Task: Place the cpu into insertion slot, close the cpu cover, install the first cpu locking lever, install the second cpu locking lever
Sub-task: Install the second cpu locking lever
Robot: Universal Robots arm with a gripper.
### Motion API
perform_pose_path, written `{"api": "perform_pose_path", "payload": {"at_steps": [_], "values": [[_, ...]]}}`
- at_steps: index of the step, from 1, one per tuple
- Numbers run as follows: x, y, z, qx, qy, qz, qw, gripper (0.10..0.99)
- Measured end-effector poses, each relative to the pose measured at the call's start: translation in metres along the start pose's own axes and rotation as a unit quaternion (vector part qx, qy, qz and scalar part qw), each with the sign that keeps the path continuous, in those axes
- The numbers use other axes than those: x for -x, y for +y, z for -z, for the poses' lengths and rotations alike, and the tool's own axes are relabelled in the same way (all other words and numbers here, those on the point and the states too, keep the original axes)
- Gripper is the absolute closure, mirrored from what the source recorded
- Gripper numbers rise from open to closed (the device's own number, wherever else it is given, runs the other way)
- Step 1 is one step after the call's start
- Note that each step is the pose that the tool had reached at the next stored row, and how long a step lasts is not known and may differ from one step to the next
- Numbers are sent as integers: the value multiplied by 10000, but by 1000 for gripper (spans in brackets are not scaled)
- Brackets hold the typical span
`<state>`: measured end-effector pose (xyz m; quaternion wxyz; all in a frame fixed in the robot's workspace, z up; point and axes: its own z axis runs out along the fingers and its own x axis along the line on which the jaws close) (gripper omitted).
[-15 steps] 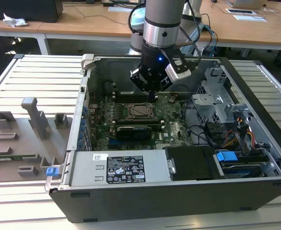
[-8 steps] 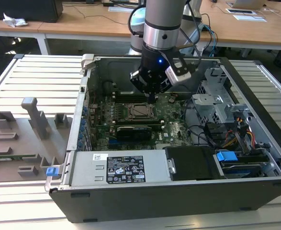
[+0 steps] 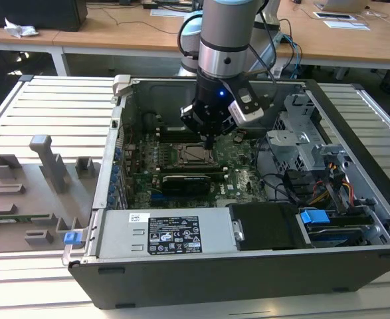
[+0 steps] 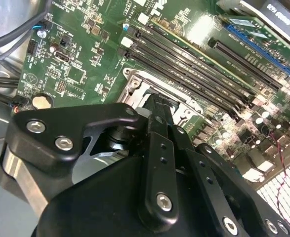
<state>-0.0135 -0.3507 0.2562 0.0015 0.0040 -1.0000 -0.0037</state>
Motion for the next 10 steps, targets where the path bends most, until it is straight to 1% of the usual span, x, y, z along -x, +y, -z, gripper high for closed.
{"api": "perform_pose_path", "payload": {"at_steps": [1,2,3,4,5,6,7,10], "values": [[0,-4,-29,6,0,0,10000,980],[-1,-10,-38,19,0,2,10000,980],[-4,-28,-47,53,0,1,10000,980],[-8,-69,-54,129,-1,1,9999,980],[-12,-106,-61,188,-1,1,9998,980],[-18,-145,-80,236,-2,1,9997,980],[-31,-151,-110,241,-3,0,9997,980],[-109,-154,-208,240,-2,1,9997,980]]}}
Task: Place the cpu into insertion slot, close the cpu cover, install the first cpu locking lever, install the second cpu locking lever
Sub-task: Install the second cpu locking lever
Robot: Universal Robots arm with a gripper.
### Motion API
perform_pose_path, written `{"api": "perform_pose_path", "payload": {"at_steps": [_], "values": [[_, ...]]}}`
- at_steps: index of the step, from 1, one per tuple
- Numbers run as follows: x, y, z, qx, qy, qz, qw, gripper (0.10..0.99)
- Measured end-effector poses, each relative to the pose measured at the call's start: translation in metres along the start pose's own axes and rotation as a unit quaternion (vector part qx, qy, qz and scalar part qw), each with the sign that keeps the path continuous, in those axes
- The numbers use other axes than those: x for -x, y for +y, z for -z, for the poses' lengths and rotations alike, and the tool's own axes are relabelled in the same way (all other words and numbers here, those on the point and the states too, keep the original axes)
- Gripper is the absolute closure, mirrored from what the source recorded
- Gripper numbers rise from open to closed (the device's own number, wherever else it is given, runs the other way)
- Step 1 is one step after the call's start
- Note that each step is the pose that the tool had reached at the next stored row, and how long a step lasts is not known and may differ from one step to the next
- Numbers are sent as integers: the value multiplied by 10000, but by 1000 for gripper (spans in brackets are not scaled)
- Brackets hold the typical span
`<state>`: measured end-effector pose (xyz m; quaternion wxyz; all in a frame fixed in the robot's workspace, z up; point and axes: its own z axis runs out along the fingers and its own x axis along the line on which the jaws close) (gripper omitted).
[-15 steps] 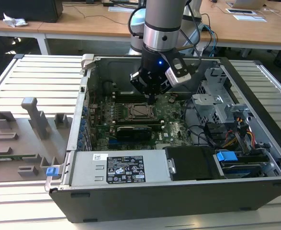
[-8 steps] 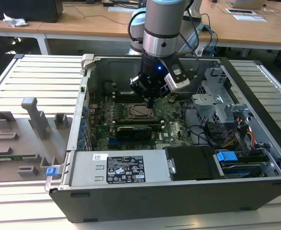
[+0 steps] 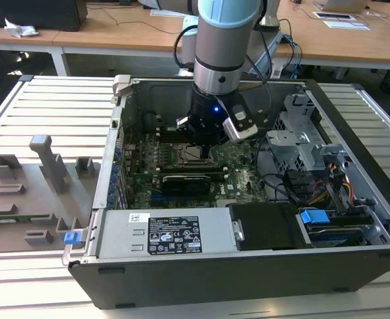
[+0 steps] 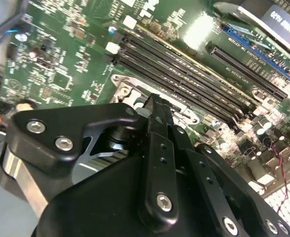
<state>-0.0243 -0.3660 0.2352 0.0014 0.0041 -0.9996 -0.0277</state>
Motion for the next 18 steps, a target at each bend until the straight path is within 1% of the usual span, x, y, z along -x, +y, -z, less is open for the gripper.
{"api": "perform_pose_path", "payload": {"at_steps": [1,2,4,5,7,9,12,13,16,18], "values": [[-15,-1,-18,0,0,0,10000,980],[-76,-6,-62,3,0,1,10000,980],[-140,-9,-86,13,1,7,10000,980],[-194,-17,-117,31,2,28,10000,980],[-224,-32,-144,50,4,66,10000,980],[-288,-54,-178,59,6,108,9999,980],[-362,-59,-205,75,7,140,9999,980],[-402,-59,-218,83,8,152,9998,980],[-468,-61,-251,107,11,200,9997,980],[-481,-62,-275,117,18,315,9994,980]]}}
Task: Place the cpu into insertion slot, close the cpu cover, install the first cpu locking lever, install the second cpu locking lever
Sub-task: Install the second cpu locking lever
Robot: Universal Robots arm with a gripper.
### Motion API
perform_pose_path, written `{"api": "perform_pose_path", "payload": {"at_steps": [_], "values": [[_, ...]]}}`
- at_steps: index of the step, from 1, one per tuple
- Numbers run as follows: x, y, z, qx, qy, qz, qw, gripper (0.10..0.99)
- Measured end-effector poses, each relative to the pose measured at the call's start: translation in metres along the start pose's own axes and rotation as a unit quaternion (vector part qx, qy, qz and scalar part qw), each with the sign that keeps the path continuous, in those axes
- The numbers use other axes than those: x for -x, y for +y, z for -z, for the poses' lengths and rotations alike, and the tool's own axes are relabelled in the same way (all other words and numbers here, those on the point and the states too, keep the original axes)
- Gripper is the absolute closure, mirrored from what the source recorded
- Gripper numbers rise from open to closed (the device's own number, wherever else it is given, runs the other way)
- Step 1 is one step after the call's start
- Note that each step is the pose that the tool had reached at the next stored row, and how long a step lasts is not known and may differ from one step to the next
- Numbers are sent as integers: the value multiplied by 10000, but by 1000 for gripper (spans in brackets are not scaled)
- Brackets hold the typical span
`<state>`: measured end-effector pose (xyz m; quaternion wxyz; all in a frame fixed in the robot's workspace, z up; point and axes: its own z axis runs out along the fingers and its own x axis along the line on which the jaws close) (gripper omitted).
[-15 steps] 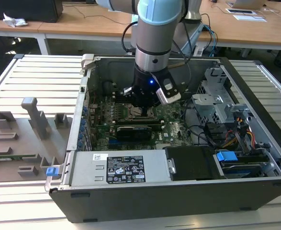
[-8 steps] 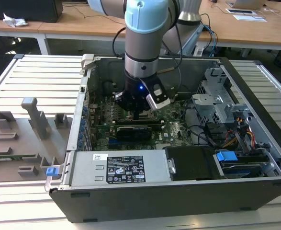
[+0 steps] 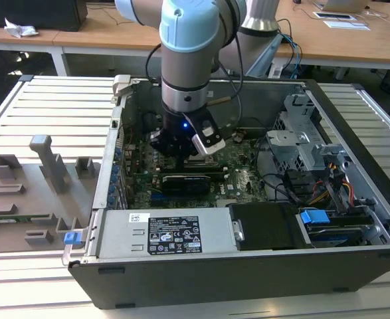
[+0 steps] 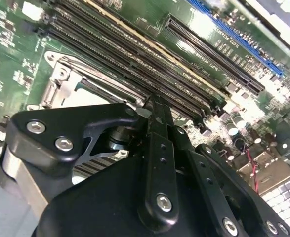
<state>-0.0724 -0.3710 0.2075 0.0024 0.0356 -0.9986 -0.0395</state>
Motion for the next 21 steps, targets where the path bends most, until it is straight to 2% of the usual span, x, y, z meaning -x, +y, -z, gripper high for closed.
{"api": "perform_pose_path", "payload": {"at_steps": [3,6,8,9,11,15,18,20,21], "values": [[-8,-1,-19,28,11,160,9999,980],[-34,0,-33,112,19,346,9993,980],[-46,7,-40,201,17,430,9989,980],[-43,21,-51,229,12,487,9986,980],[-44,33,-26,213,29,590,9980,980],[-45,50,173,170,34,598,9981,980],[-46,70,410,167,34,598,9981,980],[-46,77,501,168,34,597,9981,980],[-46,78,512,168,33,598,9981,980]]}}
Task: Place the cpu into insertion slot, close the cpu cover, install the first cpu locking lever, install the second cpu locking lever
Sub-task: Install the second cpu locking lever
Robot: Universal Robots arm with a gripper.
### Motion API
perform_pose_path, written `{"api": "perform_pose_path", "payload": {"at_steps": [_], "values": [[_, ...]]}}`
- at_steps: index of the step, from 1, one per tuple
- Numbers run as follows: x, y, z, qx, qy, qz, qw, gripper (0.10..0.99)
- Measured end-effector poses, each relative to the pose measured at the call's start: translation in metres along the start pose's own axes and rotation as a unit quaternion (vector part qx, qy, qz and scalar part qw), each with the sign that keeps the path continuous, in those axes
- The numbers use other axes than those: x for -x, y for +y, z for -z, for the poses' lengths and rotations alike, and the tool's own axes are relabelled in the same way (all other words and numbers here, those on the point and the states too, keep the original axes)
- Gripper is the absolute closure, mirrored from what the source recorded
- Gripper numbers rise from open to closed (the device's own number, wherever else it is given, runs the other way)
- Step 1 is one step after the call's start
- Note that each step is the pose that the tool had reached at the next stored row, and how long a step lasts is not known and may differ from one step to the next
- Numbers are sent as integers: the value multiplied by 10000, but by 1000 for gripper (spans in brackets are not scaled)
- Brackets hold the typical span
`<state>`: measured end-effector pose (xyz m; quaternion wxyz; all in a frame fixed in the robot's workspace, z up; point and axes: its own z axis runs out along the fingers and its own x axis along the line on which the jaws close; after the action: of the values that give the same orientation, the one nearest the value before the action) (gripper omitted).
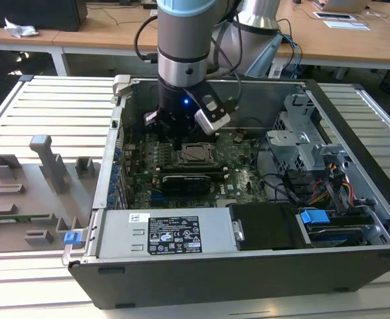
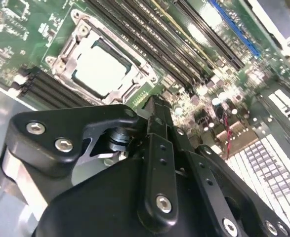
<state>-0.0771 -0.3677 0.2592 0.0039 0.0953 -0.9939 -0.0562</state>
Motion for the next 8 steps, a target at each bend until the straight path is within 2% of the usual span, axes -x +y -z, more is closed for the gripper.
{"api": "perform_pose_path", "payload": {"at_steps": [3,5,8], "values": [[23,-3,2,-2,2,1,10000,980],[111,-10,0,-2,1,-1,10000,980],[306,-25,1,-3,2,0,10000,980]]}}
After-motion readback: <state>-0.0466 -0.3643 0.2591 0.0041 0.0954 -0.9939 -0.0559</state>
